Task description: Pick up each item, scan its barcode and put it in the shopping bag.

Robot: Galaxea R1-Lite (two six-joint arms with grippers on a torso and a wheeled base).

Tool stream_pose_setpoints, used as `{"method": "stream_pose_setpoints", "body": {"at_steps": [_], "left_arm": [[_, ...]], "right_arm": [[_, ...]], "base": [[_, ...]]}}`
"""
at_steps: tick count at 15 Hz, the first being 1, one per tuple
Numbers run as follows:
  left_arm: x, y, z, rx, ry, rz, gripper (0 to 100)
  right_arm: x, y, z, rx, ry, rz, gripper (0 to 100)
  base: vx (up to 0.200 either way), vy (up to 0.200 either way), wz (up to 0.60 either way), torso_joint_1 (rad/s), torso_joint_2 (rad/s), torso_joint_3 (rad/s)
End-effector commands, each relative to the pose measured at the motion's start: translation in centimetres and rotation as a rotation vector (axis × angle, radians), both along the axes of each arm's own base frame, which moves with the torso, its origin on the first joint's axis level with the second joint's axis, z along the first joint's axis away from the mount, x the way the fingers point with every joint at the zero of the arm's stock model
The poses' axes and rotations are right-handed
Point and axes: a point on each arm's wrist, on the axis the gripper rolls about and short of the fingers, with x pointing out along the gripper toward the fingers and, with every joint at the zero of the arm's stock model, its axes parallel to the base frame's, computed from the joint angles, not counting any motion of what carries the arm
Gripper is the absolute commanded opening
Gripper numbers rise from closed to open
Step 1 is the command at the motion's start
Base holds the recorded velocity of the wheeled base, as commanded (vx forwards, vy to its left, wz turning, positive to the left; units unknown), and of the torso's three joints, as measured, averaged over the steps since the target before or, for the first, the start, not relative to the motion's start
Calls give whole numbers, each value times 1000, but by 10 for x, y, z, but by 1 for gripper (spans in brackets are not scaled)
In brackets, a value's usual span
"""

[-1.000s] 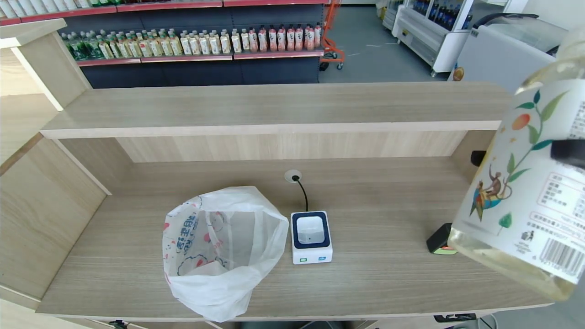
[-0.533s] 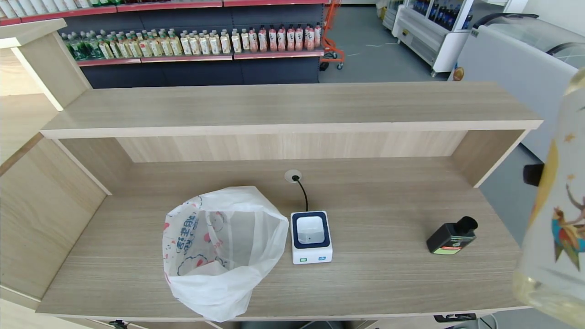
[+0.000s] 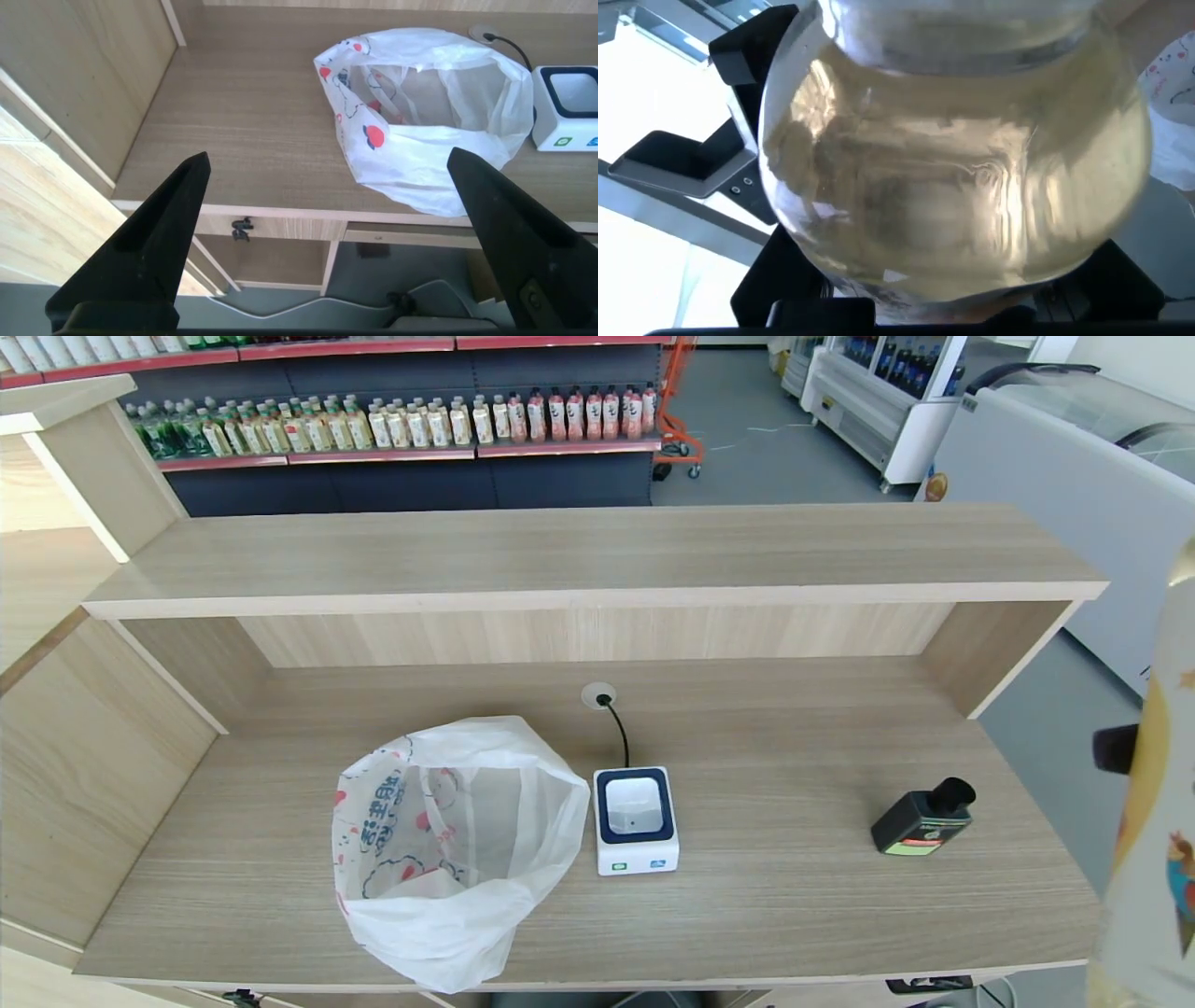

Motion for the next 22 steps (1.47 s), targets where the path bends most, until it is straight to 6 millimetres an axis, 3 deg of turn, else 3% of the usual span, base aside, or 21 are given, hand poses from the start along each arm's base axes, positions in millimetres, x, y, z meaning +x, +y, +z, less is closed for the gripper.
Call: {"method": "stream_pose_setpoints", "body": {"at_steps": [1, 12, 22], "left_arm": [[0, 0, 0, -1, -1, 0, 100], [0, 0, 0, -1, -1, 0, 100], [0, 0, 0, 0, -1, 0, 100]], "right_arm": [[-2, 0, 0, -1, -3, 8, 0], [-2, -1, -4, -13, -2, 26, 0], [12, 6, -8, -20, -16, 44, 0]], "base": [[0, 0, 0, 0, 0, 0], [0, 0, 0, 0, 0, 0], [0, 0, 0, 0, 0, 0]]}}
